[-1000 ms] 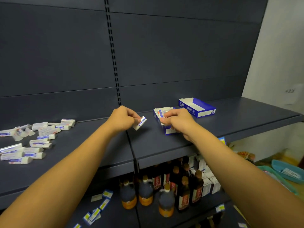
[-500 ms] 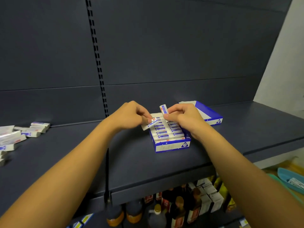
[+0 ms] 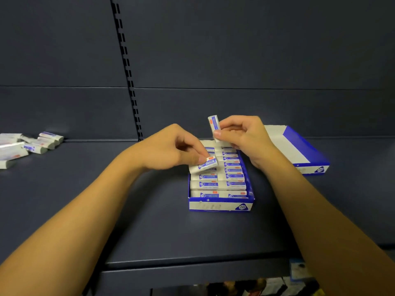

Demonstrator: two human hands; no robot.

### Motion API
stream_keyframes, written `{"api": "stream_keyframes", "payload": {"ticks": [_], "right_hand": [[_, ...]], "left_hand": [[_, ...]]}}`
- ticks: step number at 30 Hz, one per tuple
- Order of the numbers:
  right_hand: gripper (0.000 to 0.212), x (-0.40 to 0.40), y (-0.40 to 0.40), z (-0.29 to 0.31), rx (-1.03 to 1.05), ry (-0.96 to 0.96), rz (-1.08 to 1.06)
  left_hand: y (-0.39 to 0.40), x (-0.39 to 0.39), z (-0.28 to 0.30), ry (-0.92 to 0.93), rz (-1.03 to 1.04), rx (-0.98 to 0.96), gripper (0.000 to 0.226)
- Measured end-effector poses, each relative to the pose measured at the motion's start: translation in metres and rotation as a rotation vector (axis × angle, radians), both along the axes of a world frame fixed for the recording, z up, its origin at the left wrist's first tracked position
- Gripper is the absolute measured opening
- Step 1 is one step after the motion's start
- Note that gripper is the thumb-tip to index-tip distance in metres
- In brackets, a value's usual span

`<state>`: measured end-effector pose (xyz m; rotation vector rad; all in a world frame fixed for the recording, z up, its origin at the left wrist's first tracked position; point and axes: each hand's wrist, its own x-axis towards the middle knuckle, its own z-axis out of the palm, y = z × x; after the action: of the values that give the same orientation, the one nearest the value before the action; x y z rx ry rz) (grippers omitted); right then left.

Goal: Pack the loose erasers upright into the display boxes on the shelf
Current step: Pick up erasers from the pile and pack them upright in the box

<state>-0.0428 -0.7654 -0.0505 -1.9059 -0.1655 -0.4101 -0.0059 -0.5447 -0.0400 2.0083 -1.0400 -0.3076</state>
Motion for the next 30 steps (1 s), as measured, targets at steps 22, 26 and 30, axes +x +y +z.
{"api": "stream_keyframes", "payload": {"ticks": [22,26,30], "right_hand": [[0.011,0.002,0.003,-0.004,-0.065,0.011,0.09],[0.011,-0.001,0.003,-0.003,-0.055,0.016,0.085],[0.011,-0.002,0.002,-0.003,-0.053,0.022,0.073]], "left_hand": [[-0.011,-0.025,-0.004,-0.155,-0.087,0.299,0.011],[-0.013,-0.031,-0.004,-0.158,-0.045,0.298,0.008],[-0.015,-0.035,-0.006,-0.192,0.01,0.32,0.006]]}}
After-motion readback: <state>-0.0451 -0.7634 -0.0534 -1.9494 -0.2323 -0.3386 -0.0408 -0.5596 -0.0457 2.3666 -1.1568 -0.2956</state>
